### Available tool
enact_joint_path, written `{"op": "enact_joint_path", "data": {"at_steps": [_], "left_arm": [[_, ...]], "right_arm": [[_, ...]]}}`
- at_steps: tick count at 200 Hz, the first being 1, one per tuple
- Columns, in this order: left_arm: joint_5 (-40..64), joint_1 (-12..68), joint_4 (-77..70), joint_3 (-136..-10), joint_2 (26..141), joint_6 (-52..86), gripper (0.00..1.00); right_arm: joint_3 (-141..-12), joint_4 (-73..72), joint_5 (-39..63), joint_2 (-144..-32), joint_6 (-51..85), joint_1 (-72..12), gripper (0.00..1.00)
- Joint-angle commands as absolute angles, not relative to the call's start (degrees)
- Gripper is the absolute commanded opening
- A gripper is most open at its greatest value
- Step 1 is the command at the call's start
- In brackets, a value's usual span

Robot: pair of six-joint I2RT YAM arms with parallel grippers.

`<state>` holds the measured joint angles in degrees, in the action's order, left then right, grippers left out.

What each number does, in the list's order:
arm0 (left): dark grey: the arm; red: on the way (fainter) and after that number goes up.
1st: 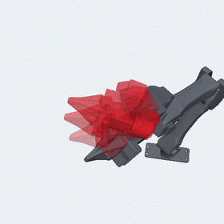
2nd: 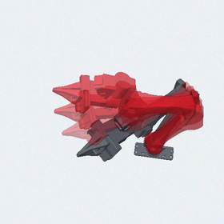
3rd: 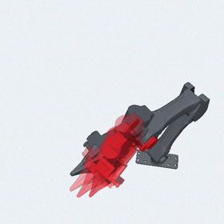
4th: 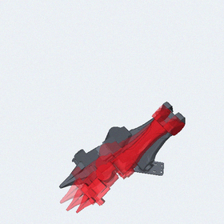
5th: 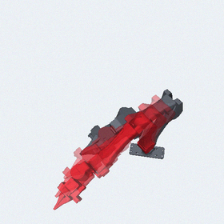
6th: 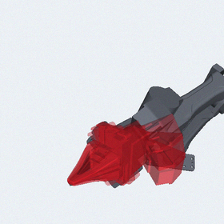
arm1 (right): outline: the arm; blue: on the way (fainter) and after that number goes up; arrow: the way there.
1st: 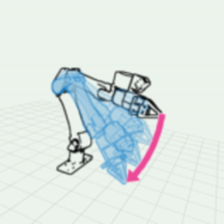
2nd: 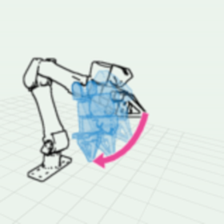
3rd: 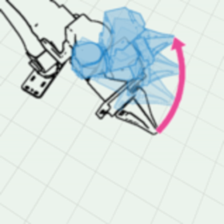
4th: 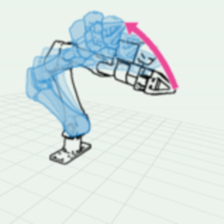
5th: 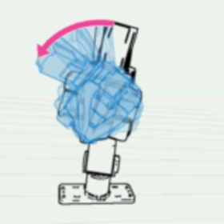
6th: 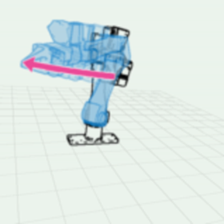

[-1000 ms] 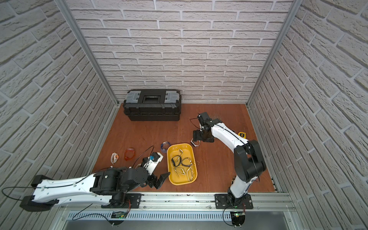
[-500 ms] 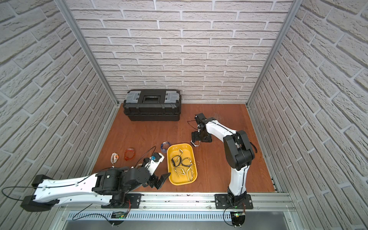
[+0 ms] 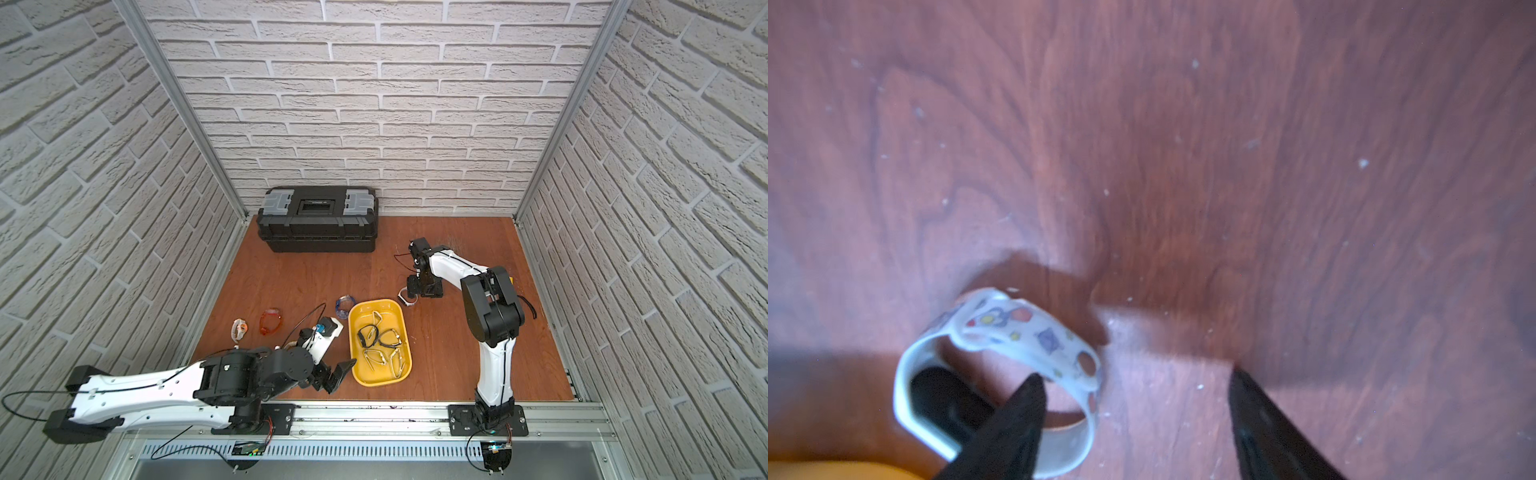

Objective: Put the watch into the storage box
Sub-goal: Pick up the watch at the center of the board, then place the watch in the storage box.

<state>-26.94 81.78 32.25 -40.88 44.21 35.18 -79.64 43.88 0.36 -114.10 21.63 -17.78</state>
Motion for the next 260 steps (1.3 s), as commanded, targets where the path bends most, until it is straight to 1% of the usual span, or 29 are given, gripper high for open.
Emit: {"op": "enact_joint_path", "data": {"at_steps": [1, 17, 27, 46, 65, 82, 124, 127, 142, 176, 207, 260], "left_arm": [[-26.9, 81.4, 31.3, -41.4, 43.8, 36.0, 0.98], [-26.9, 81.4, 31.3, -41.3, 43.7, 36.2, 0.98], [-26.9, 81.4, 31.4, -41.3, 43.4, 36.1, 0.98], [-26.9, 81.2, 31.3, -41.0, 43.0, 36.2, 0.98], [-26.9, 81.3, 31.3, -40.7, 42.5, 36.2, 0.98], [-27.0, 81.2, 31.4, -40.5, 42.0, 36.4, 0.98], [-27.6, 81.1, 32.0, -40.4, 41.8, 36.7, 0.98], [-27.7, 81.1, 32.1, -40.5, 40.4, 36.7, 0.98], [-28.0, 81.1, 32.5, -40.6, 39.9, 36.8, 0.98], [-29.6, 81.1, 33.8, -40.4, 39.4, 37.5, 0.98], [-30.3, 81.1, 33.4, -40.0, 38.8, 37.9, 0.98], [-30.5, 81.1, 33.8, -39.6, 39.3, 38.7, 0.98]], "right_arm": [[-80.5, 42.5, 0.6, -115.2, 21.7, -17.6, 0.58], [-80.3, 42.1, 1.5, -114.9, 22.0, -17.7, 0.4], [-80.0, 41.9, 2.0, -114.6, 22.0, -17.8, 0.35], [-78.8, 41.8, 2.1, -113.7, 22.3, -18.0, 0.14], [-76.8, 41.0, 2.2, -109.8, 23.0, -18.2, 0.05], [-75.3, 41.4, 1.9, -106.5, 23.4, -18.5, 0.02], [-69.7, 42.9, 1.6, -95.0, 25.0, -21.6, 0.02], [-69.3, 43.2, 1.6, -94.1, 25.1, -22.0, 0.02], [-68.1, 45.2, 1.5, -90.6, 25.6, -24.7, 0.02], [-66.3, 47.5, 1.4, -84.5, 28.7, -33.7, 0.02], [-63.8, 46.5, 1.3, -83.1, 32.6, -41.2, 0.02], [-61.2, 45.9, 0.3, -86.6, 37.2, -52.8, 0.02]]}}
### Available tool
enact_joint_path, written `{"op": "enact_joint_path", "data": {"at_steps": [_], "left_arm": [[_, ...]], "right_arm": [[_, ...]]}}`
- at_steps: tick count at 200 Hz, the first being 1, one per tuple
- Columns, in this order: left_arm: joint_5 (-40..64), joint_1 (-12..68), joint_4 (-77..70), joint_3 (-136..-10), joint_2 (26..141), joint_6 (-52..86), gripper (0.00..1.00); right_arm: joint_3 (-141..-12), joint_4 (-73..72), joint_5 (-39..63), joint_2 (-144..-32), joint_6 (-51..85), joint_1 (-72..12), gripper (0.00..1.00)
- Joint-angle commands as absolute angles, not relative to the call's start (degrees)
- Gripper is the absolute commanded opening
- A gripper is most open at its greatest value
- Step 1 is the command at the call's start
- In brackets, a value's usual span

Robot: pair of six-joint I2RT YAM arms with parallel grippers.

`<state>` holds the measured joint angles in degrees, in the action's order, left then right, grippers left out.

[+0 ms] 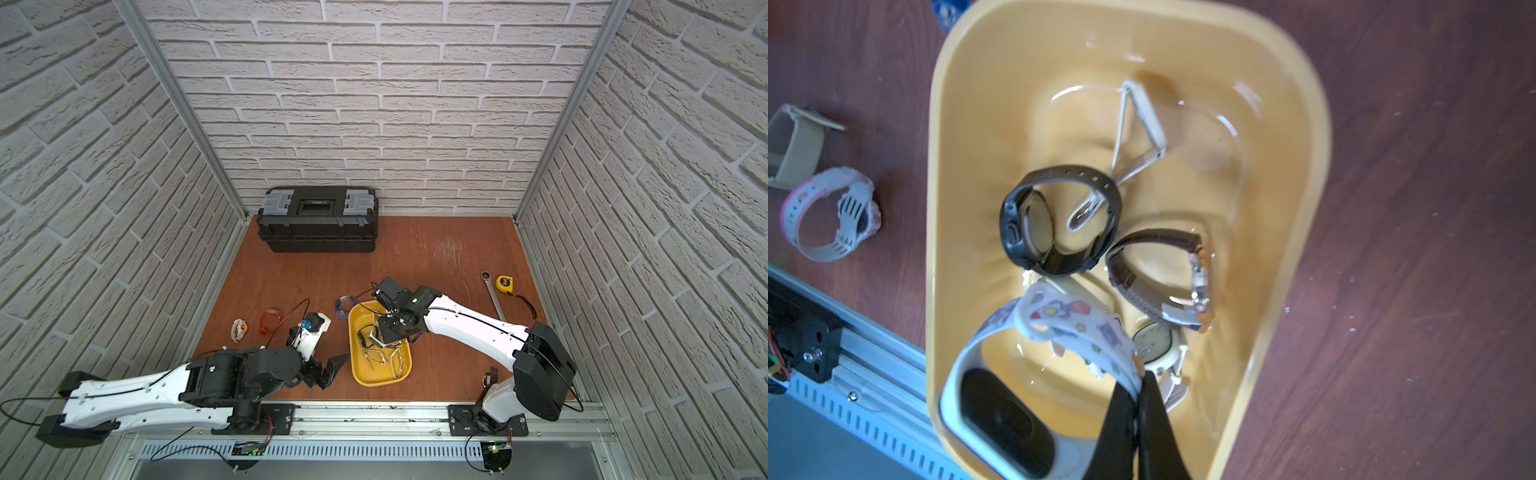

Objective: Put the watch into the storage box
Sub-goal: Place the watch in the storage box.

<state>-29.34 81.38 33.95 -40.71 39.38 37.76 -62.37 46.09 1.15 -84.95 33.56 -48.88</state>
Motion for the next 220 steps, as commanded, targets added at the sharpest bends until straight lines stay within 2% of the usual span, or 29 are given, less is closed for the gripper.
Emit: {"op": "enact_joint_path", "data": {"at_steps": [1, 57, 82, 102, 136, 157, 169, 193, 220], "left_arm": [[-30.5, 81.1, 33.8, -39.6, 39.3, 38.7, 0.98], [-30.5, 81.1, 32.9, -38.8, 39.1, 39.1, 0.98], [-30.5, 81.1, 32.6, -38.6, 39.1, 39.5, 0.98], [-31.4, 81.0, 33.4, -38.6, 38.9, 40.4, 0.98], [-32.3, 80.6, 34.9, -38.5, 37.2, 42.8, 0.98], [-32.8, 78.7, 37.8, -38.8, 35.3, 46.0, 0.98], [-33.0, 76.2, 40.5, -39.1, 34.0, 48.7, 0.98], [-31.5, 68.4, 47.4, -40.2, 31.9, 55.4, 0.98], [-24.0, 57.2, 50.7, -42.1, 33.6, 57.7, 0.98]], "right_arm": [[-61.2, 45.9, 0.2, -86.6, 37.3, -52.9, 0.02], [-60.3, 45.3, -2.8, -90.4, 41.6, -58.6, 0.02], [-60.3, 45.0, -4.0, -92.1, 42.6, -60.2, 0.08], [-59.2, 43.7, -4.0, -91.9, 43.4, -60.3, 0.23], [-57.9, 43.2, -5.1, -87.8, 43.4, -60.3, 0.66], [-57.6, 43.4, -6.1, -82.4, 43.0, -60.3, 0.85], [-57.1, 43.0, -6.3, -78.8, 42.6, -60.2, 0.92], [-55.9, 41.8, -6.4, -71.4, 40.6, -60.2, 1.0], [-53.7, 40.6, -6.7, -62.9, 37.5, -60.2, 1.0]]}}
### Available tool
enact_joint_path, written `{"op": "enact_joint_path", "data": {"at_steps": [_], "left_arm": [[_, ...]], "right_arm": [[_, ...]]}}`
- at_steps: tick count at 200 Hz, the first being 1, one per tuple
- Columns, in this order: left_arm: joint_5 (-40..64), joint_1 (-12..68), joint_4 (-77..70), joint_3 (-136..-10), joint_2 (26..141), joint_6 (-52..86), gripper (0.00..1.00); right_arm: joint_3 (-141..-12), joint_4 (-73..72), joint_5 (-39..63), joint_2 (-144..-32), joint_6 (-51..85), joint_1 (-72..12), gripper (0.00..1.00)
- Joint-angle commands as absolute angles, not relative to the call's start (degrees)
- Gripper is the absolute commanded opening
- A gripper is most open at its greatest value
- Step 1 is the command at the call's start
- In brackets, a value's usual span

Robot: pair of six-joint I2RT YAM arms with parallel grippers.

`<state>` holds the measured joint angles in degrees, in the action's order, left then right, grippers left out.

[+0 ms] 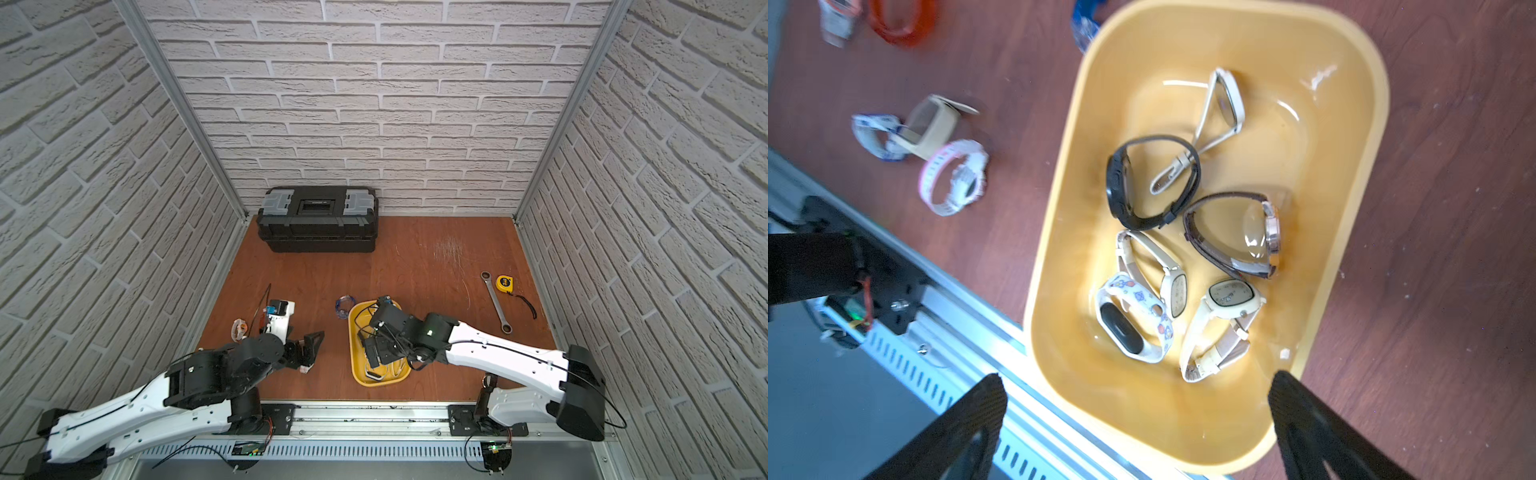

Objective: Put the watch into the storage box
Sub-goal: Place the watch in the storage box, then pick up the watch at the center of the board.

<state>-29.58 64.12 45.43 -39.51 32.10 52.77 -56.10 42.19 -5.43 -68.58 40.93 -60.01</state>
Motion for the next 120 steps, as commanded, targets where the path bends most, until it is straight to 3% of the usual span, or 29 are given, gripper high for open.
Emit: {"op": "enact_joint_path", "data": {"at_steps": [1, 65, 92, 120], "left_arm": [[-23.6, 56.8, 50.7, -42.2, 33.8, 57.7, 0.98], [1.9, 30.8, 38.4, -44.1, 55.8, 49.4, 0.98], [11.4, 25.6, 33.1, -48.5, 67.5, 42.4, 0.98], [14.2, 23.2, 32.0, -54.3, 79.7, 35.9, 0.95]], "right_arm": [[-53.6, 40.5, -6.7, -62.5, 37.3, -60.3, 1.0], [-51.0, 38.9, -4.6, -51.2, 31.6, -60.2, 1.0], [-50.7, 37.6, -0.5, -52.7, 29.9, -60.3, 1.0], [-51.6, 37.3, 1.2, -55.4, 28.8, -60.3, 1.0]]}}
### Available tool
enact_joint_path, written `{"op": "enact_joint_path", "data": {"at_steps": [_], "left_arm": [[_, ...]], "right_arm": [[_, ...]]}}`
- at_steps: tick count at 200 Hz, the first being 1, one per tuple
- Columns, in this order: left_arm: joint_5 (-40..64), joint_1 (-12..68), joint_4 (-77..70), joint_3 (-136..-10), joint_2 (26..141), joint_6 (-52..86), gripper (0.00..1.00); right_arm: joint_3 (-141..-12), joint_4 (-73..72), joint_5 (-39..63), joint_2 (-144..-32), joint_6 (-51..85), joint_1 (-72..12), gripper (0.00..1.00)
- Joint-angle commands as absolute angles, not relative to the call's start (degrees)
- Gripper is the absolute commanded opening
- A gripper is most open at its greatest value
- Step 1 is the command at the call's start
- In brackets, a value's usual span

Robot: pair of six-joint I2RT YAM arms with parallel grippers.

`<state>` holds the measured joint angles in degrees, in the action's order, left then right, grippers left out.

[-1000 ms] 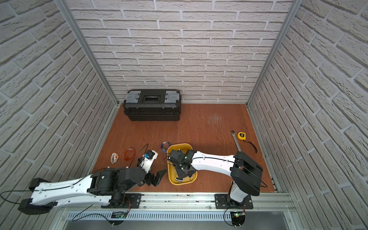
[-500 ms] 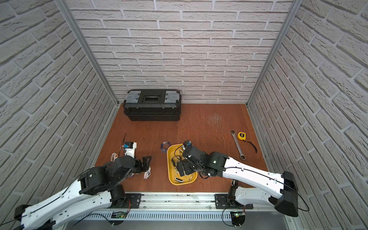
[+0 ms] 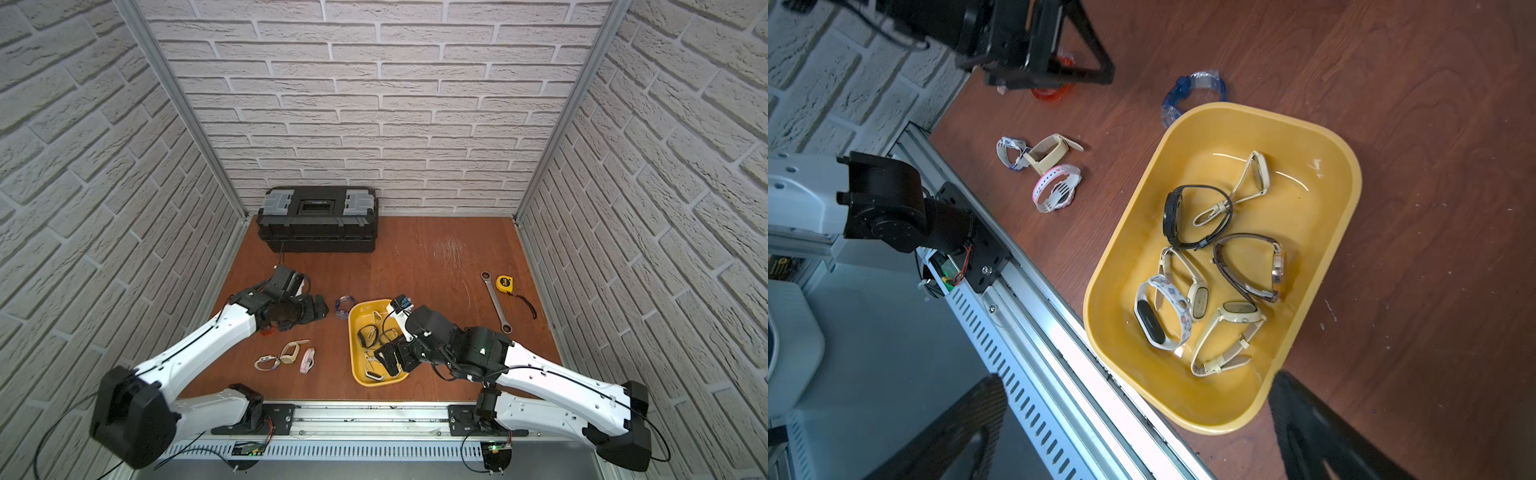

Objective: Put the watch into the storage box
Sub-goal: Pick up the watch at the center of the board.

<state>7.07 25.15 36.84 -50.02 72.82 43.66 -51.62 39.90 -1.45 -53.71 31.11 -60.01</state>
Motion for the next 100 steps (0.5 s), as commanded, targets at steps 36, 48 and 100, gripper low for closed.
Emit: {"op": "enact_joint_path", "data": {"at_steps": [36, 48, 100], "left_arm": [[11.6, 21.7, 34.8, -61.8, 90.1, 32.1, 0.82], [10.8, 21.7, 36.2, -64.4, 93.1, 30.8, 0.77], [8.7, 23.8, 37.9, -70.1, 101.3, 26.2, 0.7]], "right_arm": [[-52.9, 37.7, 1.3, -57.0, 28.2, -60.3, 1.0], [-53.0, 37.4, 1.2, -56.8, 28.1, -60.3, 1.0], [-53.2, 37.7, 0.1, -56.6, 27.8, -60.3, 1.0]]}}
